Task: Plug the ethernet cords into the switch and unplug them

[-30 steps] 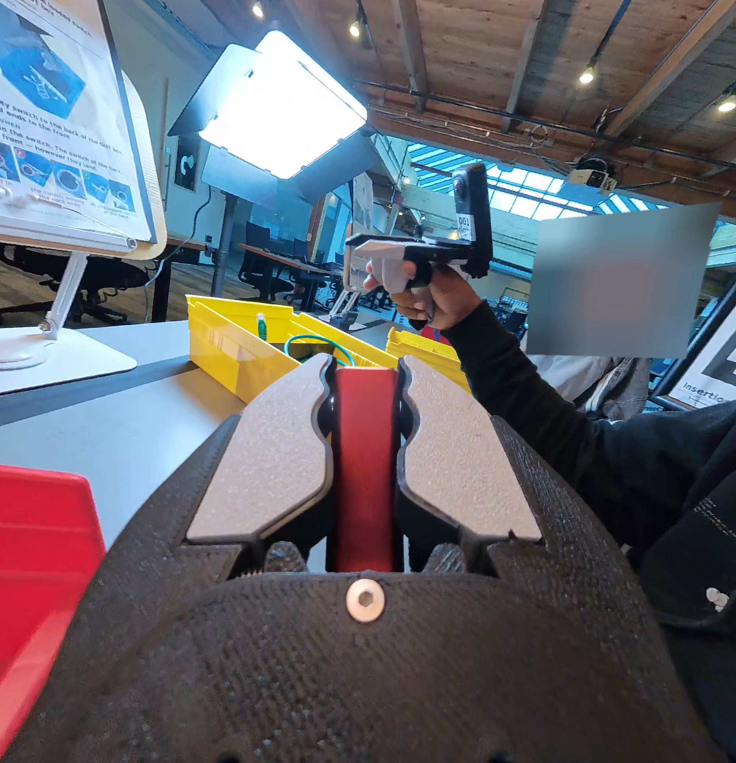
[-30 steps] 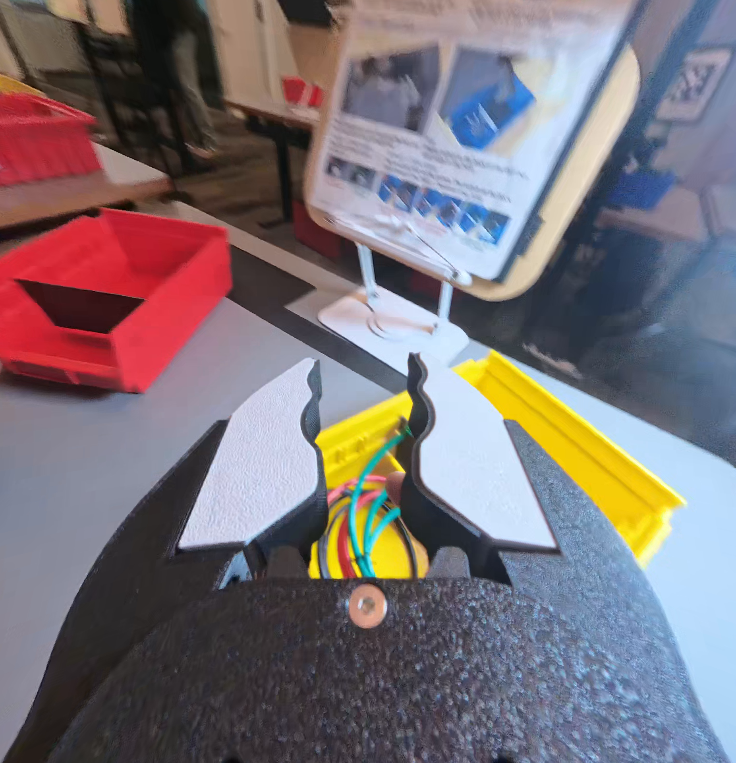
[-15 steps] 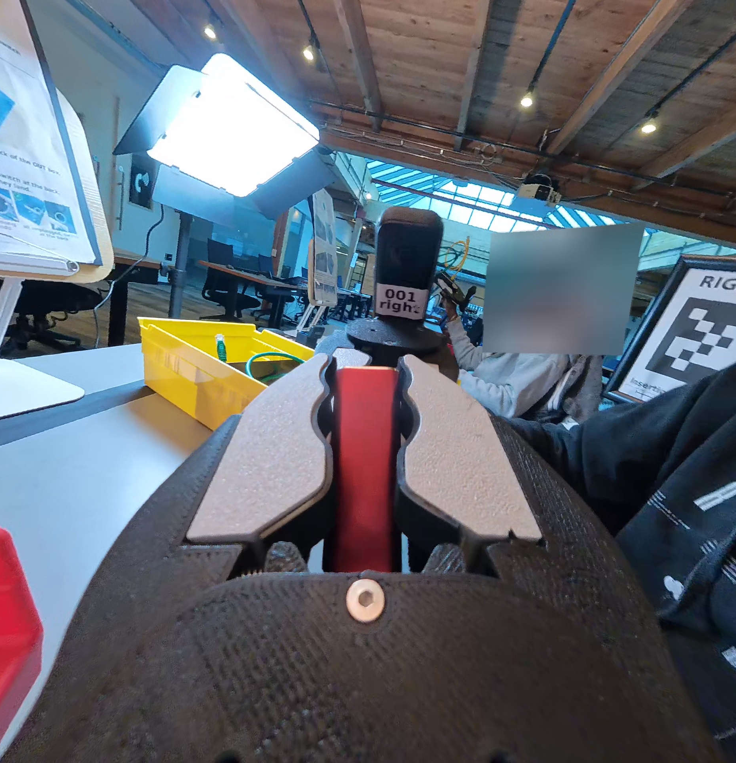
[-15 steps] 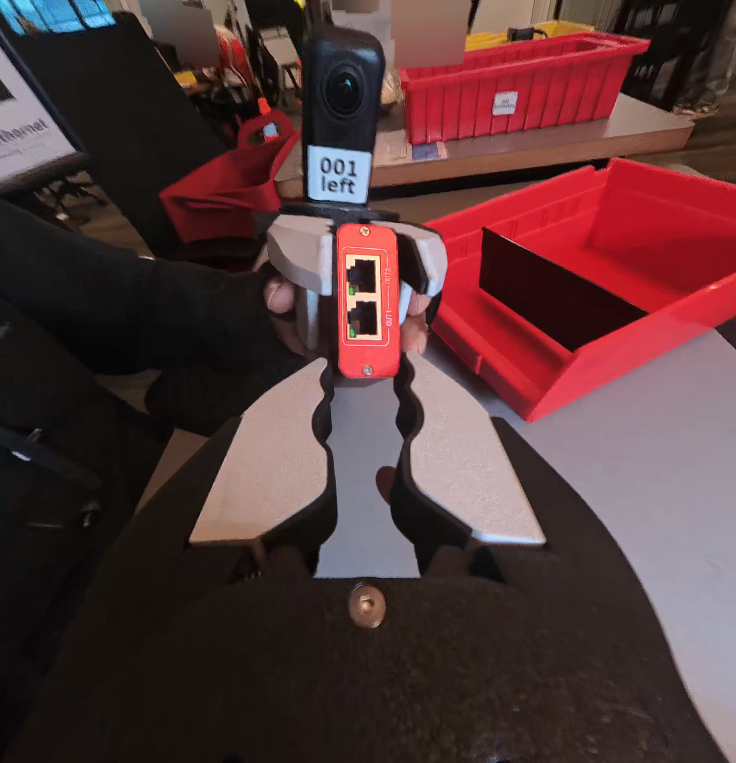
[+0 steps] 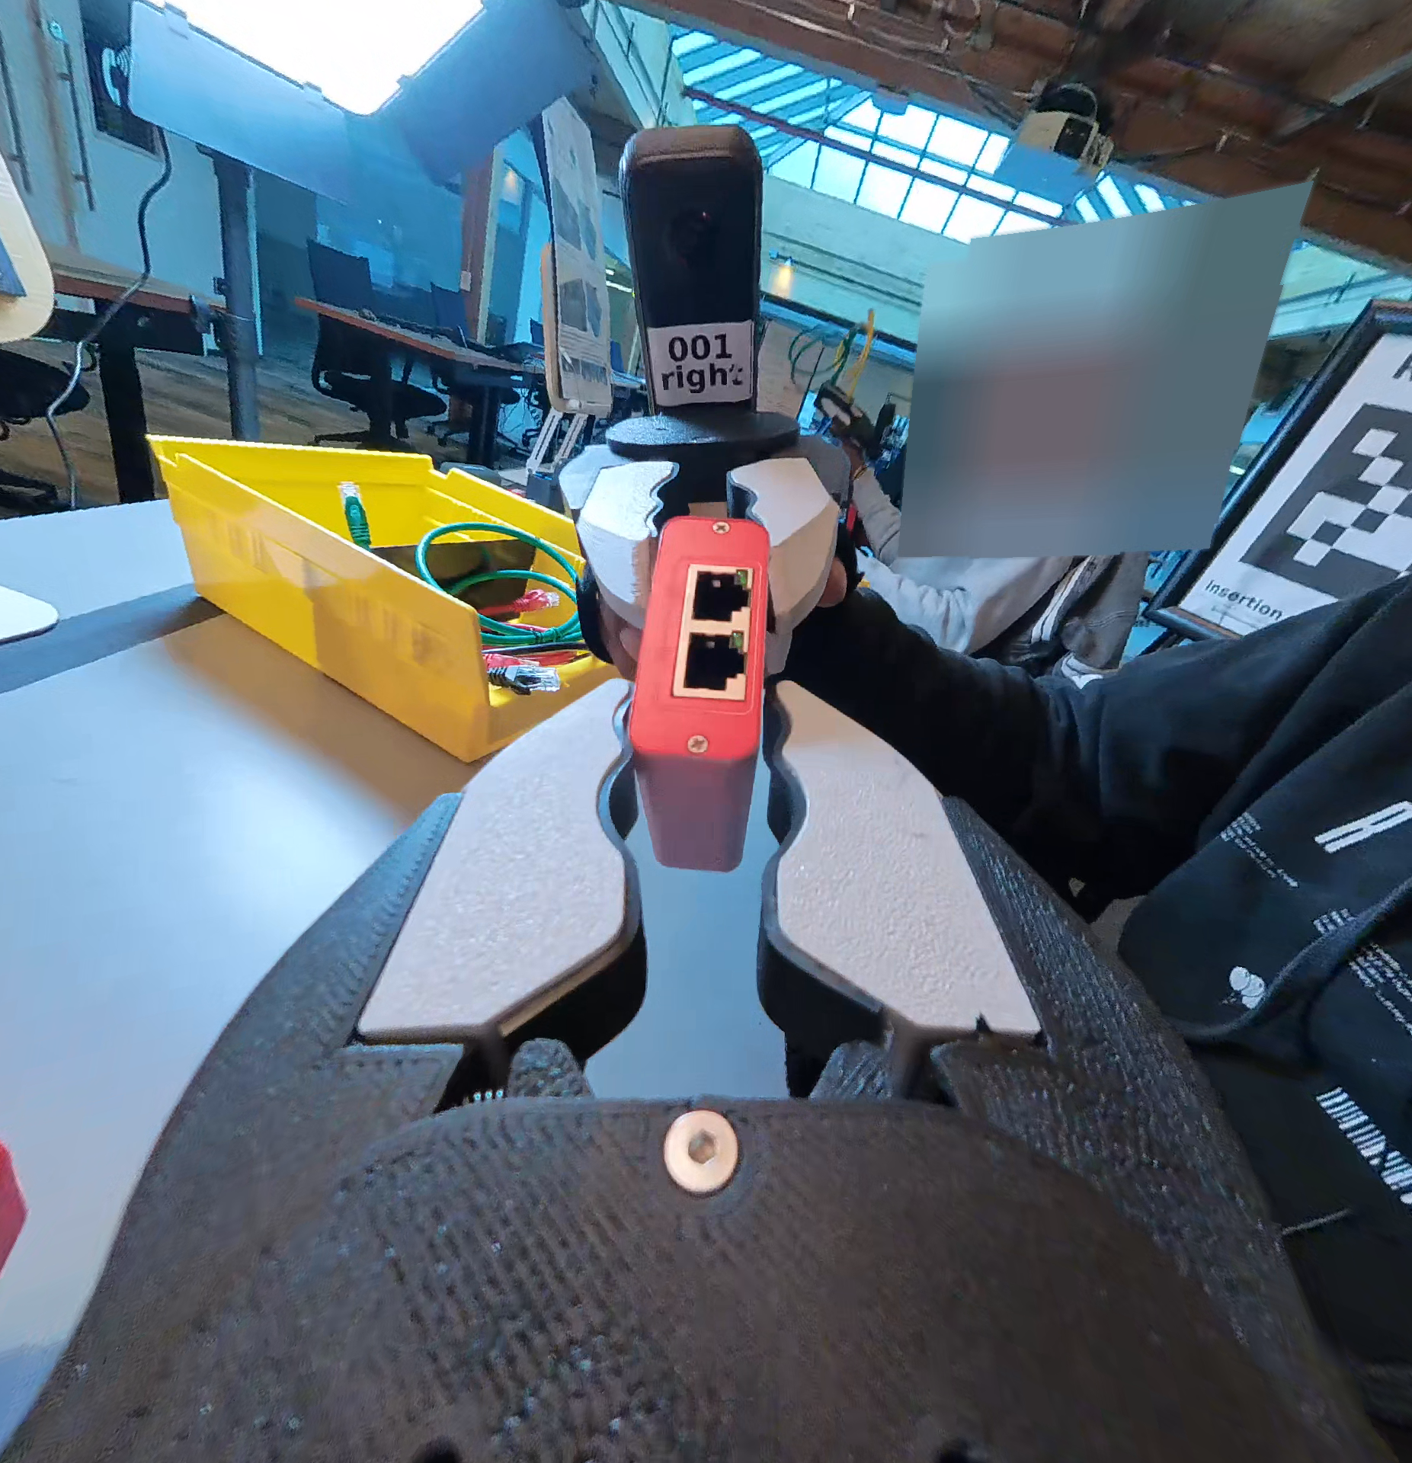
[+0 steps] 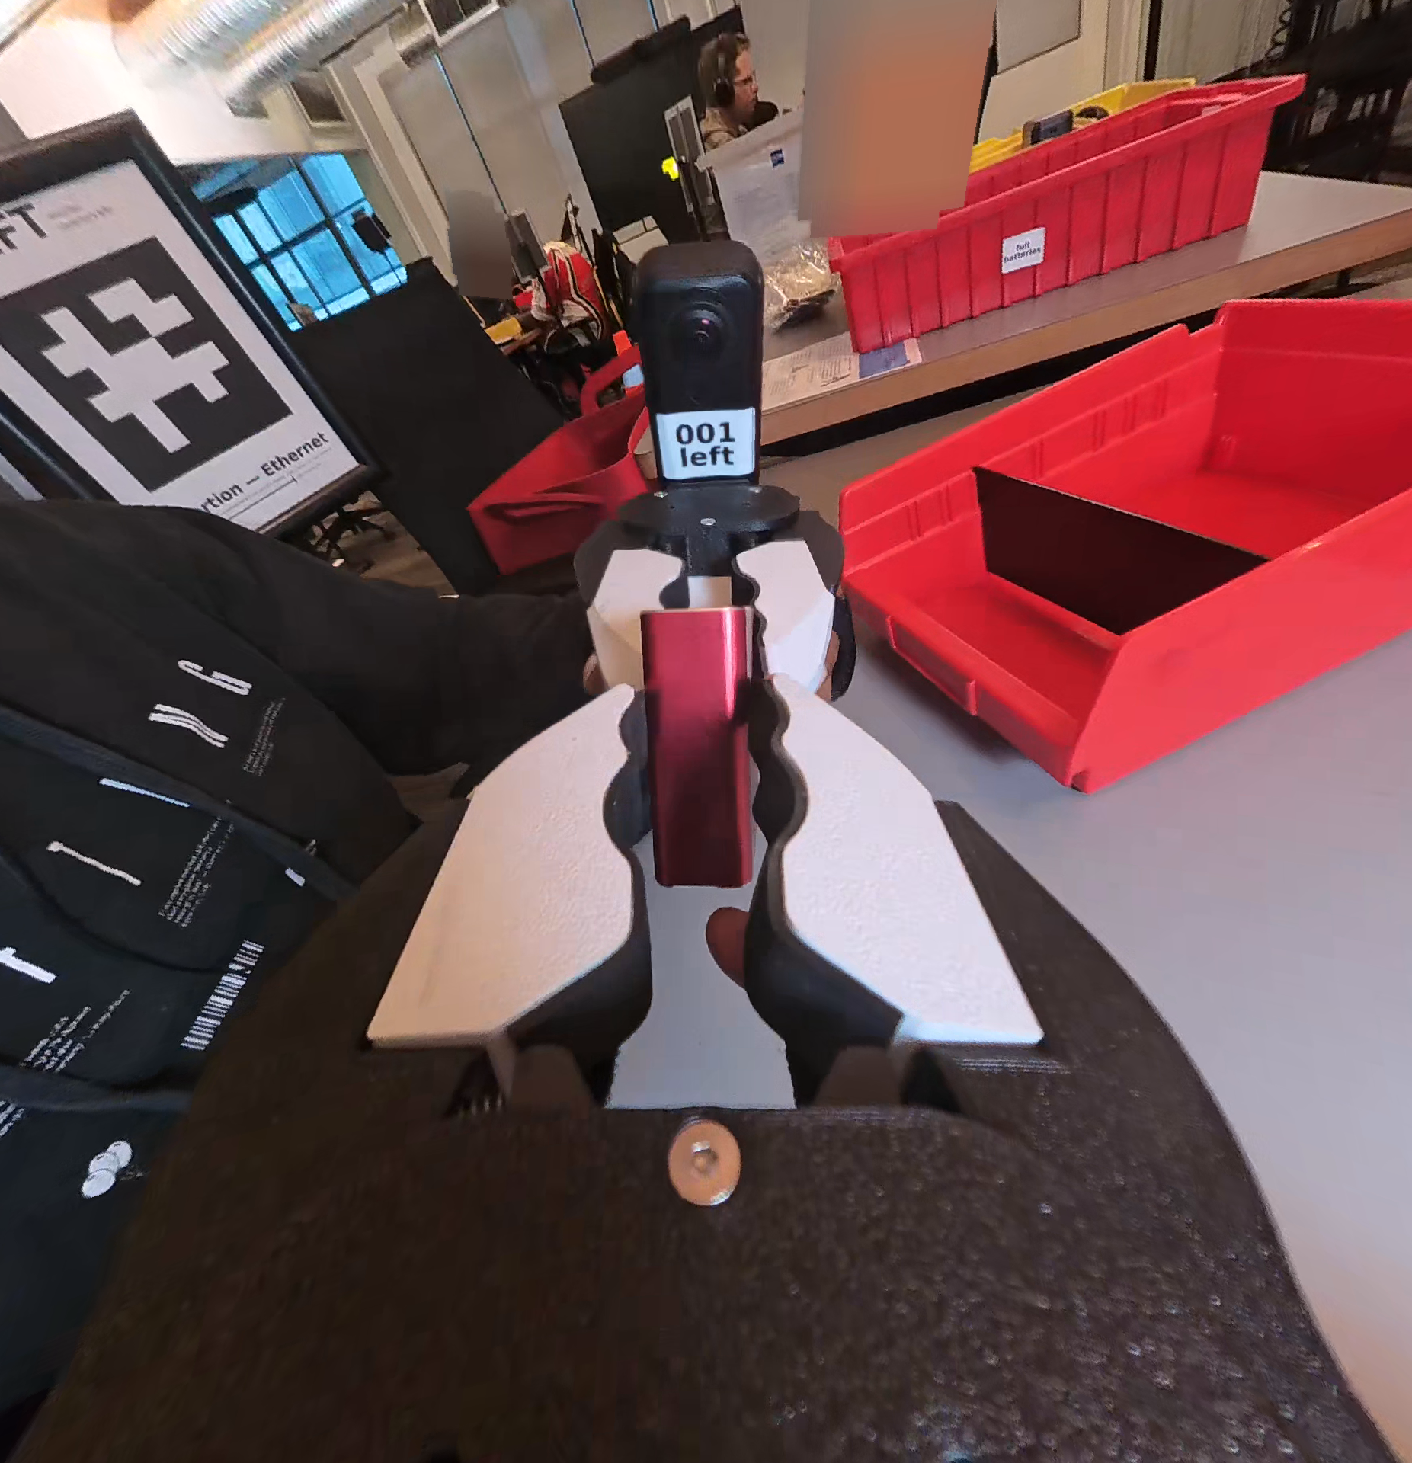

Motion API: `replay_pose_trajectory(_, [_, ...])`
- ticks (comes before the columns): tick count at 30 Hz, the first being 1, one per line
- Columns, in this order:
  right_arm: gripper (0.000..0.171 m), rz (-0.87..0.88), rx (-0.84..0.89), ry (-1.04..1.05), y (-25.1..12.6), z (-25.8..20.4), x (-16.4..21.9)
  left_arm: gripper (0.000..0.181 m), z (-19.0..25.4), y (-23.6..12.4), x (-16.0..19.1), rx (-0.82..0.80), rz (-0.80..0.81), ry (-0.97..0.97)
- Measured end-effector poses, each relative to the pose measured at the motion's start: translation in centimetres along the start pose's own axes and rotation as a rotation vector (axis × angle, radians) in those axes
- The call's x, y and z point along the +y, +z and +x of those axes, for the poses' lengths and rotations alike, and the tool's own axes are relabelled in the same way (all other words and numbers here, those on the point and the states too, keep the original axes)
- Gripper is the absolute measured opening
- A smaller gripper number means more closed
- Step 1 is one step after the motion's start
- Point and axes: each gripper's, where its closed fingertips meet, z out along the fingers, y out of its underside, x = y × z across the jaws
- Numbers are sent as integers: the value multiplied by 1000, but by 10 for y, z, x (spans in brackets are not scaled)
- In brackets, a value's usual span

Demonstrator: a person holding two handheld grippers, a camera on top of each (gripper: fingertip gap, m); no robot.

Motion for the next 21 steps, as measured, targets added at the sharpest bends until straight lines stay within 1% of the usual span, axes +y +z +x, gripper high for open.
replay_pose_trajectory(4, [24, 27, -4, 4, 2, 0, -3, 27, 1, -4, -4, 18, 2, -29])
replay_pose_trajectory(5, [24, 20, 33, -26, 2, 3, -3, 27, -2, -5, -4, 3, -10, -44])
replay_pose_trajectory(7, [26, -45, 158, -160, 0, 11, 0, 27, -8, -6, 1, -5, -48, -140])
replay_pose_trajectory(9, [51, -150, 298, -342, -5, 16, 2, 27, -19, -8, 10, -20, -83, -294])
replay_pose_trajectory(11, [65, -296, 408, -507, -10, 18, 8, 27, -30, -8, 22, -33, -112, -409])
replay_pose_trajectory(13, [74, -470, 522, -664, -13, 24, 21, 27, -36, -6, 34, -42, -147, -486])
replay_pose_trajectory(15, [80, -641, 587, -798, -11, 31, 39, 27, -38, -3, 46, -61, -195, -516])
replay_pose_trajectory(18, [85, -869, 585, -927, -4, 41, 72, 27, -35, 5, 61, -74, -263, -527])
replay_pose_trajectory(19, [84, -935, 582, -972, -3, 45, 81, 27, -32, 9, 65, -74, -284, -526])
replay_pose_trajectory(21, [75, -1038, 562, -1031, -1, 48, 95, 27, -31, 12, 74, -104, -328, -507])
